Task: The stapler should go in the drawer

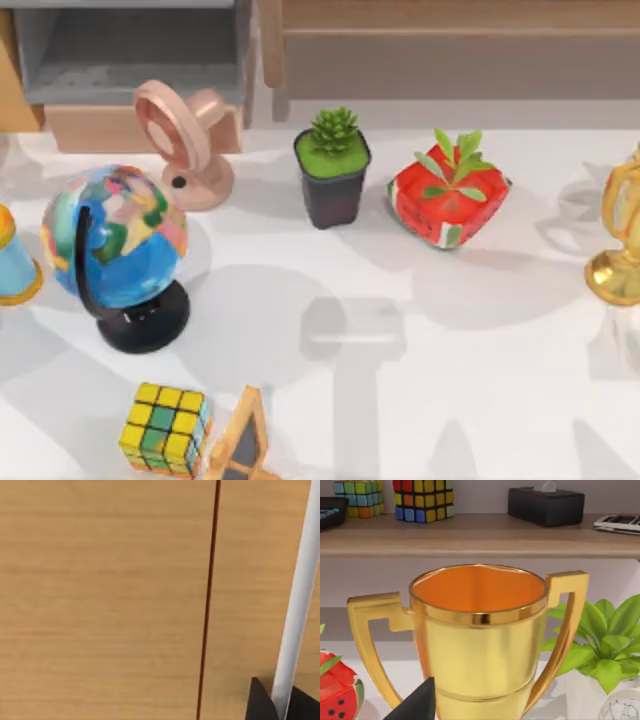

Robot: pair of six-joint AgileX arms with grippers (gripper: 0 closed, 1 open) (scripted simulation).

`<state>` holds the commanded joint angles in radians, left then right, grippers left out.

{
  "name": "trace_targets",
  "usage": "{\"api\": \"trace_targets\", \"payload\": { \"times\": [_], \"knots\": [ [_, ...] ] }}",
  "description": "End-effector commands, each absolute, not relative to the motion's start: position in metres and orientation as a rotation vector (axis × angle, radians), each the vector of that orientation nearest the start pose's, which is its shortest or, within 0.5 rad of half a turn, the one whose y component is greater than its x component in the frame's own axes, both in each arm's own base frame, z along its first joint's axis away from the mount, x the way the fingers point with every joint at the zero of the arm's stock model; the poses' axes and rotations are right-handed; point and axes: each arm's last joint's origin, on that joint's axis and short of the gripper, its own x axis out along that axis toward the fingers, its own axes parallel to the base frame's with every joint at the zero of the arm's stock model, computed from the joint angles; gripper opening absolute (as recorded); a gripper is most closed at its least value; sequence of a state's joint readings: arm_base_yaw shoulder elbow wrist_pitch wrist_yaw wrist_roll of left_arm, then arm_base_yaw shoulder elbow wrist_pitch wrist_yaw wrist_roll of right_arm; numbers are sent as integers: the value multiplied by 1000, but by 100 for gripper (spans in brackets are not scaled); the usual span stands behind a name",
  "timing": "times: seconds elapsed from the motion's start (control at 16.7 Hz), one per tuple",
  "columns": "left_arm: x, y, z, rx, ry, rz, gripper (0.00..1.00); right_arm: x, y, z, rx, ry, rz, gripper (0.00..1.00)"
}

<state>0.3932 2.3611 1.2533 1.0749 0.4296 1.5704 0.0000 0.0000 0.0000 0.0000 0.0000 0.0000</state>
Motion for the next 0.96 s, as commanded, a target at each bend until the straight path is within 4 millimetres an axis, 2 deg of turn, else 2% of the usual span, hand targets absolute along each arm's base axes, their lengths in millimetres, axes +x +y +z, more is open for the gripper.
{"api": "trace_targets", "payload": {
  "times": [0.6,0.96],
  "knots": [
    [439,174,89,1547,13,-27,98,106,-1,160,0,0,0,100],
    [439,174,89,1547,13,-27,100,106,-1,160,0,0,0,100]
  ]
}}
